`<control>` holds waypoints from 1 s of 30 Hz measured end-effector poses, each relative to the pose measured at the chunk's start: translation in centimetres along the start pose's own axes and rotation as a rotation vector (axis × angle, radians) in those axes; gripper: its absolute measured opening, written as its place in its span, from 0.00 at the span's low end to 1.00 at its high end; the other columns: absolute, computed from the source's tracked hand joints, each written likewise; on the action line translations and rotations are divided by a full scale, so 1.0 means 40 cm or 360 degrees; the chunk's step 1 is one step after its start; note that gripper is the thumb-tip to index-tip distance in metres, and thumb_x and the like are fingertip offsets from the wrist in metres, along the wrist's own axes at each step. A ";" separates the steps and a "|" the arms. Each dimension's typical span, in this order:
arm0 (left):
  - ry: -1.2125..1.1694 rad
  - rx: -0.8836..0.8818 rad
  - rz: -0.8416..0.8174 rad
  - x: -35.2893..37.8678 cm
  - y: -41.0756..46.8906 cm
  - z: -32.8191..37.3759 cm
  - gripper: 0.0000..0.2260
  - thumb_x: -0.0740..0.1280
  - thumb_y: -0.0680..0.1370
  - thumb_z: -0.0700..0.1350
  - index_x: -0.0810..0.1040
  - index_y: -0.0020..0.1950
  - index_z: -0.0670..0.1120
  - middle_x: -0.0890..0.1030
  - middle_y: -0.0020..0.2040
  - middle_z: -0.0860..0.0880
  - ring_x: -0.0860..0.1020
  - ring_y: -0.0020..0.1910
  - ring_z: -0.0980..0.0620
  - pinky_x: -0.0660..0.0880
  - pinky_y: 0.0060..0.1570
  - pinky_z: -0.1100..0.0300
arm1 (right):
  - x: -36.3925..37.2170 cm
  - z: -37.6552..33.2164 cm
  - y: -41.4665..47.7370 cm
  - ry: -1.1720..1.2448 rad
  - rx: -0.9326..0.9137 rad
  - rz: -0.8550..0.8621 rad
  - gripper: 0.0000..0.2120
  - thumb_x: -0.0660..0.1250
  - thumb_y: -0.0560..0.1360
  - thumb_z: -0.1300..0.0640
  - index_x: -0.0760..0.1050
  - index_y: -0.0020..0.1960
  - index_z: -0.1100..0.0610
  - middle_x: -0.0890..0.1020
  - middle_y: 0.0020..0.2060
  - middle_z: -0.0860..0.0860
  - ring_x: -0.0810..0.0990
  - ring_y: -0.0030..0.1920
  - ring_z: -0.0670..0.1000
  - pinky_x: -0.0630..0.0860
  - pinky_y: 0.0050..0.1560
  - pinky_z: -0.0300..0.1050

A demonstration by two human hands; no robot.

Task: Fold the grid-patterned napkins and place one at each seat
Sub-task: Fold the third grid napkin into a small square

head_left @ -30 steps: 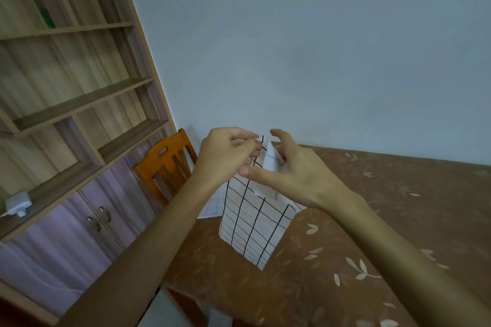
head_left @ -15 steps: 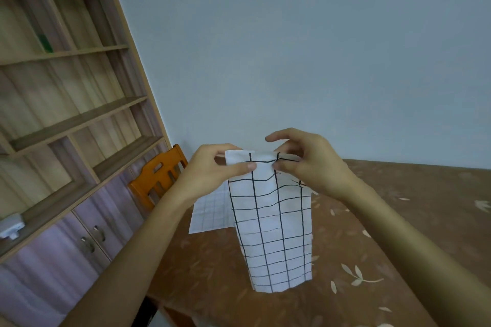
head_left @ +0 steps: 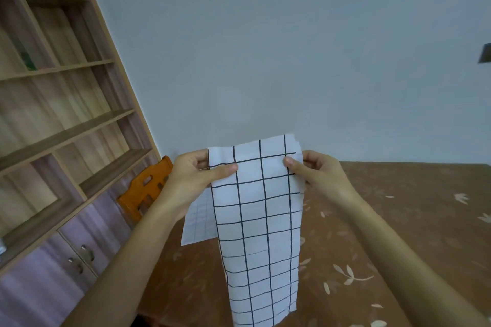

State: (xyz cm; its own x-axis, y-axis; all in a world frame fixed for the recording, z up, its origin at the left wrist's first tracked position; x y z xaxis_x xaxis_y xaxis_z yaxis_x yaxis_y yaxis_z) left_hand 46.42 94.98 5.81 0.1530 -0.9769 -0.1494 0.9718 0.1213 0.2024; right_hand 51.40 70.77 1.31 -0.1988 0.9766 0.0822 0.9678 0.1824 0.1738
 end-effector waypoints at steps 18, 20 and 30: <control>-0.0070 0.0097 0.0100 -0.002 0.001 0.002 0.12 0.74 0.74 0.38 0.83 0.57 0.43 0.88 0.50 0.47 0.86 0.49 0.50 0.81 0.43 0.63 | 0.005 -0.036 0.002 -0.0006 -0.0400 0.0088 0.10 0.69 0.79 0.56 0.83 0.41 0.57 0.84 0.33 0.43 0.80 0.36 0.42 0.74 0.40 0.32; -0.0051 0.0132 0.0156 -0.007 0.002 0.005 0.11 0.75 0.74 0.38 0.84 0.56 0.42 0.88 0.49 0.47 0.86 0.46 0.50 0.80 0.40 0.65 | 0.004 -0.038 0.001 0.0020 -0.0390 0.0054 0.09 0.68 0.79 0.56 0.83 0.44 0.58 0.84 0.35 0.44 0.81 0.38 0.43 0.75 0.42 0.34; 0.0012 0.0260 0.0094 0.000 0.016 0.011 0.13 0.74 0.74 0.40 0.81 0.58 0.44 0.87 0.52 0.48 0.86 0.52 0.50 0.82 0.51 0.59 | -0.008 -0.045 -0.002 -0.0202 -0.0271 -0.0176 0.17 0.73 0.75 0.62 0.82 0.30 0.47 0.75 0.21 0.40 0.72 0.22 0.40 0.68 0.27 0.31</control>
State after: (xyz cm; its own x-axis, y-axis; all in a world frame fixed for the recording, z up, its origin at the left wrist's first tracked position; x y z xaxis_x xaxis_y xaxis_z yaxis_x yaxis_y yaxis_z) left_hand 46.95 94.97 6.34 0.2106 -0.9675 -0.1397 0.9191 0.1474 0.3653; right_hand 51.09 70.24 3.02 -0.2704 0.9603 -0.0689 0.8991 0.2775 0.3386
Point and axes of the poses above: each hand's wrist, its own y-axis towards the middle knuckle, its own x-axis out of the palm, z = x × y, the point moved 1 cm from there along y, towards the middle knuckle
